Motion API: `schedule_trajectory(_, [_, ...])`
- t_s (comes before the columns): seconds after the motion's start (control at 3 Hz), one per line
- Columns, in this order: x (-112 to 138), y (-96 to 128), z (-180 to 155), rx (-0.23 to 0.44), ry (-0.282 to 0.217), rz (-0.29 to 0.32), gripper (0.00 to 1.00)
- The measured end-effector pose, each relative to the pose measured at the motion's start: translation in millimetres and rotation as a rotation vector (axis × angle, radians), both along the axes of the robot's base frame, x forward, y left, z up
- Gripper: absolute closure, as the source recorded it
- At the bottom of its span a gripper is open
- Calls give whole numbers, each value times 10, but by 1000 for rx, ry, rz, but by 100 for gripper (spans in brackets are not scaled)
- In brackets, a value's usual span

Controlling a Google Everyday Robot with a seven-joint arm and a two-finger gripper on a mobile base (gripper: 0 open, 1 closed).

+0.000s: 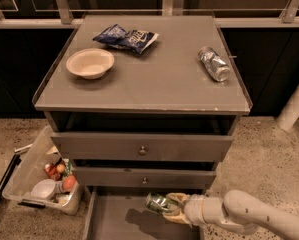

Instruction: Place green can into bottom drawer

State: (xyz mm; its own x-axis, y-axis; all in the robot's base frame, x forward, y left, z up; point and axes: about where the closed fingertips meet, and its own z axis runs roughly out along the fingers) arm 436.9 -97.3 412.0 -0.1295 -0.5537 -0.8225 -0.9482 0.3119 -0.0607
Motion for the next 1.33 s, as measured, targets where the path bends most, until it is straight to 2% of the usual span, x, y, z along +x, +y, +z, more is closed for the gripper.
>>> schedule_trajectory(0.33, [200, 44, -294, -52, -33, -16, 100])
schedule_trajectory(0.67, [369, -47, -503, -82, -35, -53, 100])
schedule_trajectory(1.0, [369, -47, -503, -82, -35, -53, 100])
schedule_trajectory(1.33, [354, 44, -688, -98, -19, -36, 100])
